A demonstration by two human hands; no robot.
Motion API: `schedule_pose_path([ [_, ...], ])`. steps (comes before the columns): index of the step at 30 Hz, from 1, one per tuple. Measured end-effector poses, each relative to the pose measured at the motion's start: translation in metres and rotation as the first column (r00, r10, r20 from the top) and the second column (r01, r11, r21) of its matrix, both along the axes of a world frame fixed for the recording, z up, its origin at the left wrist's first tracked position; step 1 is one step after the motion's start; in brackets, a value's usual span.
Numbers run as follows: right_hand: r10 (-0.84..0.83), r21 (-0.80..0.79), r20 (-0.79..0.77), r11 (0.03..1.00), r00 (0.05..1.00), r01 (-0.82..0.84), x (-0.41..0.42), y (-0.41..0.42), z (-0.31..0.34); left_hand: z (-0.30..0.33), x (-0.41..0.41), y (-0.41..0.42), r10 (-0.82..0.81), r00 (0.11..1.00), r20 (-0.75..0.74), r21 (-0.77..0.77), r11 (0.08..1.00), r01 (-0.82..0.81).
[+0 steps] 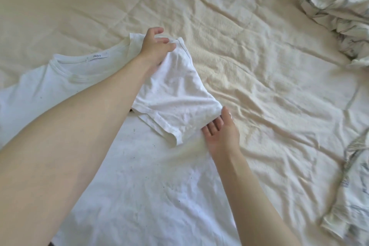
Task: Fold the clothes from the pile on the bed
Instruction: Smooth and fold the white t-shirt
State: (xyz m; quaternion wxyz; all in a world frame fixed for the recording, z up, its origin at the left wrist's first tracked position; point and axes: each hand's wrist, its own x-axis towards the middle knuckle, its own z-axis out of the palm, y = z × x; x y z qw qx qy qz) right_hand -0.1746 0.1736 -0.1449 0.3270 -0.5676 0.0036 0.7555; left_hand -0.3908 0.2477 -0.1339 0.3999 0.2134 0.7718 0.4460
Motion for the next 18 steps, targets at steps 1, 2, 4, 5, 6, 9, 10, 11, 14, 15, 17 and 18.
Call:
schedule_pose_path([
  [1, 0.096, 0.037, 0.095, 0.994, 0.991, -0.100, -0.001, -0.006, 0.000, -0.003, -0.001, -0.009, -0.083, 0.982, -0.168, -0.060, 0.995, 0.074],
  [2, 0.189, 0.046, 0.185, 0.979, 0.964, -0.200, -0.002, -0.014, 0.001, -0.005, -0.001, -0.021, -0.134, 0.939, -0.316, -0.095, 0.989, 0.109],
  [4, 0.350, -0.002, 0.317, 0.930, 0.881, -0.368, -0.008, -0.034, 0.004, -0.007, 0.000, -0.055, -0.152, 0.841, -0.519, -0.090, 0.988, 0.123],
  [5, 0.422, -0.031, 0.373, 0.896, 0.826, -0.444, -0.011, -0.046, 0.005, -0.009, 0.001, -0.075, -0.159, 0.784, -0.600, -0.079, 0.987, 0.139],
  [6, 0.486, -0.046, 0.433, 0.853, 0.759, -0.520, -0.013, -0.057, 0.005, -0.011, 0.002, -0.096, -0.188, 0.720, -0.668, -0.091, 0.981, 0.172],
  [9, 0.527, 0.001, 0.708, 0.666, 0.471, -0.746, -0.021, -0.084, 0.005, -0.014, 0.004, -0.150, -0.392, 0.478, -0.786, -0.237, 0.905, 0.352],
  [10, 0.437, 0.042, 0.830, 0.572, 0.348, -0.819, -0.023, -0.089, 0.004, -0.015, 0.003, -0.163, -0.450, 0.403, -0.797, -0.271, 0.863, 0.427],
  [11, 0.317, 0.072, 0.919, 0.451, 0.236, -0.890, -0.024, -0.092, 0.003, -0.015, 0.001, -0.171, -0.494, 0.340, -0.800, -0.294, 0.818, 0.495],
  [14, 0.017, -0.002, 1.000, 0.152, 0.001, -0.988, -0.030, -0.089, -0.002, -0.016, -0.007, -0.180, -0.585, 0.223, -0.780, -0.380, 0.725, 0.574],
  [15, -0.052, -0.031, 0.998, 0.115, -0.037, -0.993, -0.032, -0.086, -0.003, -0.017, -0.011, -0.180, -0.610, 0.191, -0.769, -0.417, 0.705, 0.573],
  [17, -0.161, -0.017, 0.986, 0.102, -0.034, -0.995, -0.034, -0.079, -0.005, -0.018, -0.016, -0.178, -0.652, 0.140, -0.745, -0.476, 0.667, 0.574],
  [18, -0.191, 0.019, 0.982, 0.096, 0.000, -0.995, -0.033, -0.077, -0.005, -0.018, -0.018, -0.177, -0.670, 0.126, -0.731, -0.495, 0.650, 0.577],
])
